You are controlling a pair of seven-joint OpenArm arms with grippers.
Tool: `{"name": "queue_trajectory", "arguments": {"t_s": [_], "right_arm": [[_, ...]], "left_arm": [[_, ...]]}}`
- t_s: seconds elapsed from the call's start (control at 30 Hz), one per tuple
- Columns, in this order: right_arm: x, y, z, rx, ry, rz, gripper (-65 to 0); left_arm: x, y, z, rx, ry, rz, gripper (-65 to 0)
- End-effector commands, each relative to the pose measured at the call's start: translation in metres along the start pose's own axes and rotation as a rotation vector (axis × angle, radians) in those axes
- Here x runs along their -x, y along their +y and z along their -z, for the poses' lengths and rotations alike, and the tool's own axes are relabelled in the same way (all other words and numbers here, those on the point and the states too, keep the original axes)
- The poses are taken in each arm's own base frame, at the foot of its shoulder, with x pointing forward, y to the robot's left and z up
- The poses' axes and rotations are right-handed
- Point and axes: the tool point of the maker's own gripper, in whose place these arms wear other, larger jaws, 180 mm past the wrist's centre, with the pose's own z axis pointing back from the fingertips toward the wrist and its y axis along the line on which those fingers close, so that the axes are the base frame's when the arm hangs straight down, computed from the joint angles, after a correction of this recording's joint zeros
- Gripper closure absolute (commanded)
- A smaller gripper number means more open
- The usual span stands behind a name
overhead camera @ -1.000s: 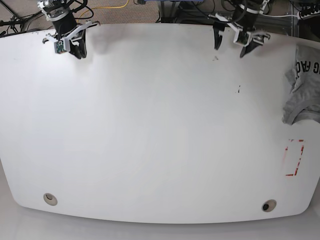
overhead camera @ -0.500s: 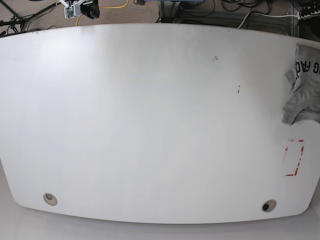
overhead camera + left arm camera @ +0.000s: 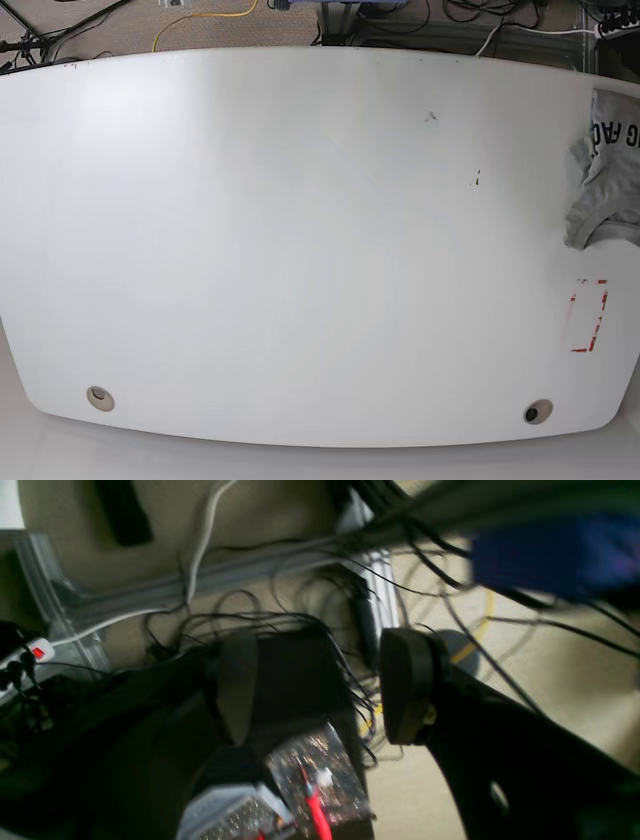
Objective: Fold the T-shirt properly
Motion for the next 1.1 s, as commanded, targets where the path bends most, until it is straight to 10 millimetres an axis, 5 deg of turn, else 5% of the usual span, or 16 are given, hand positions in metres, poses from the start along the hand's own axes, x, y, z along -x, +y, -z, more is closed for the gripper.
{"name": "queue_trajectory", "arguments": {"t_s": [0.0,0.23,0.43,0.6,1.07], "right_arm": [[0.019,-0.007,0.001,0.002,0.025,0.028,-6.3],[0.047,-0.007,0.036,-0.025,0.104,0.086,-6.3],[0.061,-0.006,0.059,-0.02,0.131,0.134,-6.3],[0.069,-0.014,0.072,0.021,0.15,0.143,-6.3],[0.063,-0.024,0.104,0.122,0.239,0.067,-6.5]], "left_arm": [[0.021,-0.007,0.007,0.019,0.054,-0.026,-34.6],[0.046,-0.004,0.056,0.044,0.172,-0.092,-34.4],[0.047,0.001,0.087,0.059,0.234,-0.135,-34.3],[0.048,-0.003,0.101,0.067,0.251,-0.176,-34.3],[0.026,0.026,0.13,-0.085,0.338,-0.147,-34.3]]}}
